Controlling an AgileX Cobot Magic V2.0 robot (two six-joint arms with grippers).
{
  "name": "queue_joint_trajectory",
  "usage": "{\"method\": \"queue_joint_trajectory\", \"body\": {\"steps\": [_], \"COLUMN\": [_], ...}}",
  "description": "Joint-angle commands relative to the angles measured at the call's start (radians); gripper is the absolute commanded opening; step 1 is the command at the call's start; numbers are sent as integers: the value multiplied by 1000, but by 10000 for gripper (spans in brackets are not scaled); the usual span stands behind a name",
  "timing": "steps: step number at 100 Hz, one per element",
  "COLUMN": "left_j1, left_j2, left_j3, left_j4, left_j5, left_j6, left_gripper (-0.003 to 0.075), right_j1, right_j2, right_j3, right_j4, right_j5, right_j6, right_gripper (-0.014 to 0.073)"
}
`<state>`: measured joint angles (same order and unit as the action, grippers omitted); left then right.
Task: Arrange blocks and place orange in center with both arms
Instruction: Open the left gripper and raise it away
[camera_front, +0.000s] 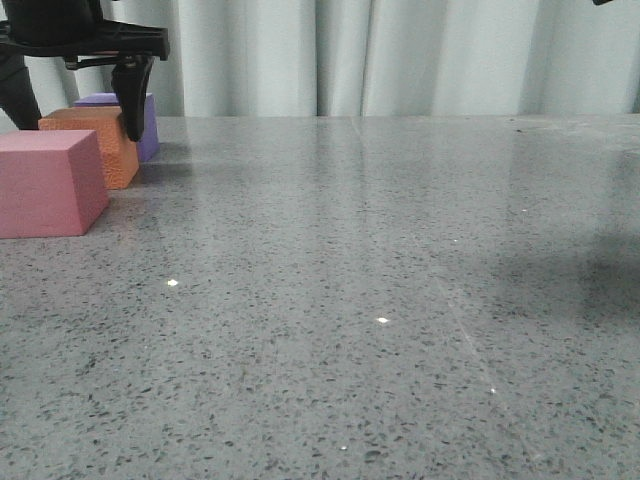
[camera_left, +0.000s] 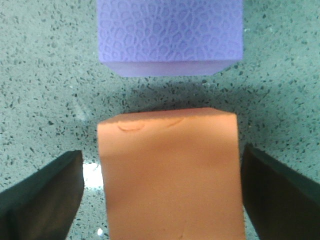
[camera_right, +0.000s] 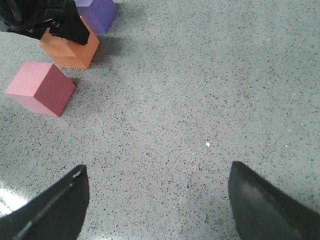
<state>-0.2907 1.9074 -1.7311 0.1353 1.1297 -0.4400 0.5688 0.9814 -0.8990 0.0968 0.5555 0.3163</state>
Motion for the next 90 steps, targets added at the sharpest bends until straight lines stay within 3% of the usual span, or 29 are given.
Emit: {"method": "queue_joint_trajectory", "body": {"steps": [1, 31, 44, 64, 82, 90], "left_j1": [0, -2, -42, -118, -138, -138], "left_j2": [-85, -244, -315, -425, -537, -598], "left_j3": [-27, -25, -14, 64, 190, 272], "left_j4": [11, 15, 21, 44, 57, 57], "left_j5": [-48, -121, -131, -231, -305, -355], "left_j6": [-5, 2, 79, 79, 81, 81], "left_gripper": [610, 608, 608, 602, 497, 427], "right_j1": [0, 0, 0, 0, 0, 0], "right_j2": [-18, -25, -62, -147, -227, -258], "right_j3": [-27, -24, 8, 95, 168, 199], "right_j4": [-8, -55, -112, -126, -133, -133], "right_j5": [-72, -65, -127, -232, -281, -294], "right_j6": [-8, -8, -8, -8, -8, -8], "right_gripper": [569, 569, 569, 569, 567, 524]}}
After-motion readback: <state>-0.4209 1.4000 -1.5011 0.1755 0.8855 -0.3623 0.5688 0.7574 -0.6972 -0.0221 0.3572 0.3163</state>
